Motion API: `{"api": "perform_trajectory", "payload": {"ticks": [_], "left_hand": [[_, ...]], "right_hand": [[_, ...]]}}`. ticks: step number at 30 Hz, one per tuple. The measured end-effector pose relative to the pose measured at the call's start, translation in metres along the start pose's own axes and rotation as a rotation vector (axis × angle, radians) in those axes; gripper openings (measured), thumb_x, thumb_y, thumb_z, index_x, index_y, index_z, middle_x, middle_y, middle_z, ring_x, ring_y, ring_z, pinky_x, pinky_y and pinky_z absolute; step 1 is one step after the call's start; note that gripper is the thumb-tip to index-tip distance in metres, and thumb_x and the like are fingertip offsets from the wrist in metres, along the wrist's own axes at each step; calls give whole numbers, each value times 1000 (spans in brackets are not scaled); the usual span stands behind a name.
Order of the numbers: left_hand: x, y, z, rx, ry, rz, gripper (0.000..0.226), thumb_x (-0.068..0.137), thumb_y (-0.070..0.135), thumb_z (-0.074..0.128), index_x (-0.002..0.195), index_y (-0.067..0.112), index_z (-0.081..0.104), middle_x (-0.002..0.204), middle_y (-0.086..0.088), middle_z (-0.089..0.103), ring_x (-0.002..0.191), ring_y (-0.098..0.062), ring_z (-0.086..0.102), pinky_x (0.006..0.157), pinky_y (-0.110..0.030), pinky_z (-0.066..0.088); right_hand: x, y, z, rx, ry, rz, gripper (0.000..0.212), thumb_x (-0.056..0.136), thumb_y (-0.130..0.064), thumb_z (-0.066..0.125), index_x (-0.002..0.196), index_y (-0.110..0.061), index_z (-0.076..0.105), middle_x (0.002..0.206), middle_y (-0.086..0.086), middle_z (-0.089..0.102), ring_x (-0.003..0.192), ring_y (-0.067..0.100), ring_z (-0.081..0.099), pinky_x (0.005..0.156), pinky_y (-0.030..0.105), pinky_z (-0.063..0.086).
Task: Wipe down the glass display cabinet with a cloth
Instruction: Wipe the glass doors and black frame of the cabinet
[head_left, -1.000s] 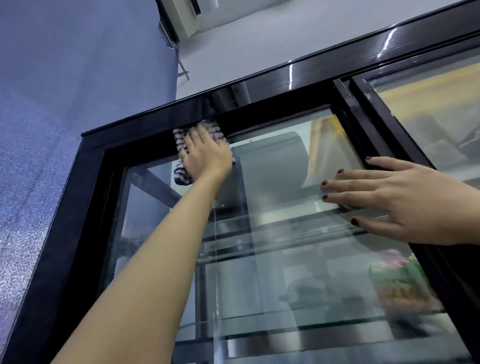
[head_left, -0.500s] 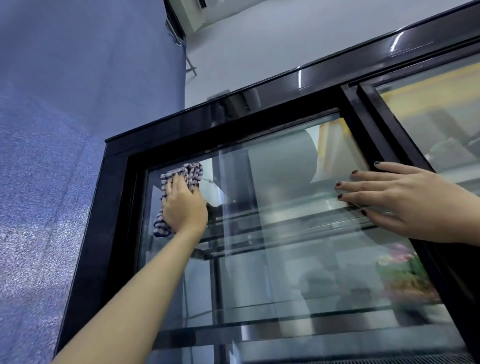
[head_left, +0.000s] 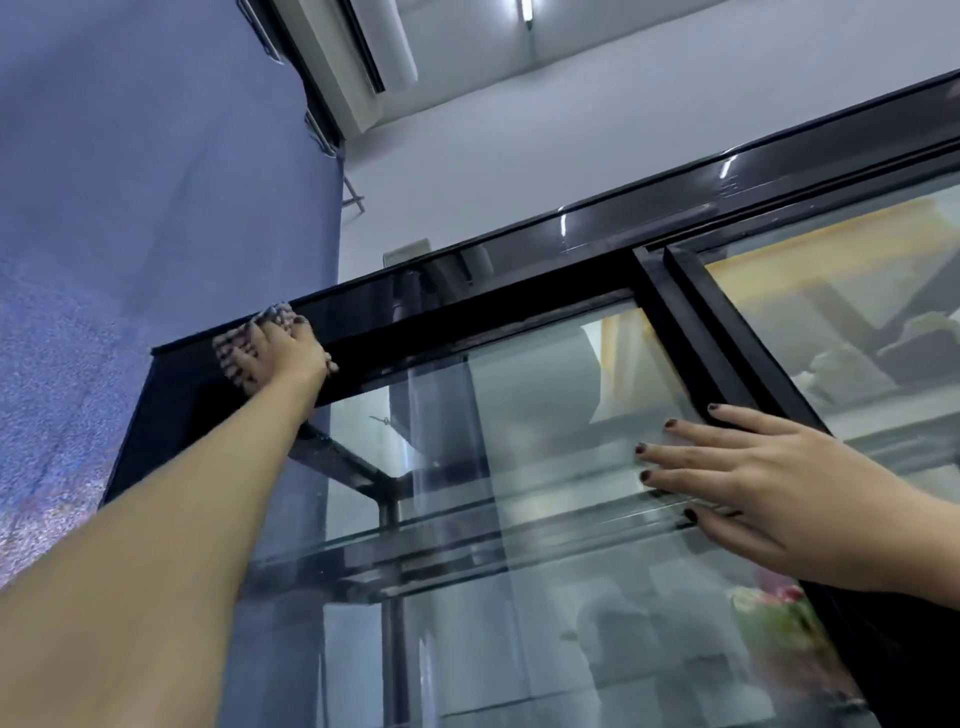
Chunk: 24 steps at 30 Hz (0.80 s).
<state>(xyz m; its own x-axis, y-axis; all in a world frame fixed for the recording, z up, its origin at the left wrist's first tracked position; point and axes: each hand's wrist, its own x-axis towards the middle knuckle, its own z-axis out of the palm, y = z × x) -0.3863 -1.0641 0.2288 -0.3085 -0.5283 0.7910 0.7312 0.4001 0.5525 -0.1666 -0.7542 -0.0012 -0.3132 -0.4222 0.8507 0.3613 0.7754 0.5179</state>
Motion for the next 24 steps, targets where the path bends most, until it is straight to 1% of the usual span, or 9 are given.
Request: {"api": "perform_trajectory", "payload": {"ticks": [2,3,5,8,11,14,17,20,24], "left_hand": [[-26,19,25,16,7,103,53,98,37,29,143,9,32,156,1,19,143,-28,7,113,-49,10],[-38,31,31,9,26,141,52,98,36,30,142,9,33,155,1,20,143,-29,7,113,-51,8],[-58,54,42,11,19,212,52,98,36,29,143,9,33,155,0,21,143,-29,7,112,-53,3],[-86,87,54,88,-73,402,53,100,38,23,148,14,25,157,1,15,145,-24,4,113,-50,-5],[-119,132,62,107,-218,635,52,102,40,18,150,20,18,158,5,10,145,-20,3,113,-48,-7],[-155,172,69,105,-374,830,51,102,39,16,151,23,14,159,7,6,146,-19,0,114,-46,-8],[-165,183,67,127,-464,953,49,102,39,16,150,26,14,158,10,6,146,-17,-3,114,-45,-9],[-136,165,55,152,-410,898,48,103,36,17,150,30,16,158,11,7,146,-17,-3,114,-46,-4],[-98,124,47,234,-294,622,50,102,41,19,150,29,14,159,8,3,145,-24,-6,114,-48,-2]], "right_hand": [[0,-2,-3,-2,-22,6,44,85,-41,36,112,-31,69,125,-14,61,117,12,58,103,35,39],[0,-3,-4,-10,-27,2,45,84,-41,36,112,-31,70,124,-14,62,116,12,59,99,34,46],[0,-5,-6,-21,-38,-3,45,84,-41,35,111,-31,70,123,-13,62,115,12,60,93,41,51],[0,-6,-8,-39,-51,-9,43,85,-40,38,113,-30,70,124,-13,62,116,13,59,94,42,50],[-1,-8,-10,-24,-70,1,38,83,-39,50,115,-30,68,125,-13,61,118,13,58,97,42,47],[-2,-7,-9,-7,-86,15,38,80,-38,53,114,-30,69,124,-13,62,116,12,59,97,40,46],[-3,-6,-9,-16,-95,2,38,80,-38,53,114,-30,69,124,-13,62,116,12,59,97,40,47],[-3,-5,-9,-27,-86,-3,38,79,-39,54,114,-31,69,123,-13,62,115,12,59,97,41,48],[-4,-4,-3,-29,-37,6,37,79,-37,54,112,-29,70,122,-11,64,116,13,59,98,42,46]]}}
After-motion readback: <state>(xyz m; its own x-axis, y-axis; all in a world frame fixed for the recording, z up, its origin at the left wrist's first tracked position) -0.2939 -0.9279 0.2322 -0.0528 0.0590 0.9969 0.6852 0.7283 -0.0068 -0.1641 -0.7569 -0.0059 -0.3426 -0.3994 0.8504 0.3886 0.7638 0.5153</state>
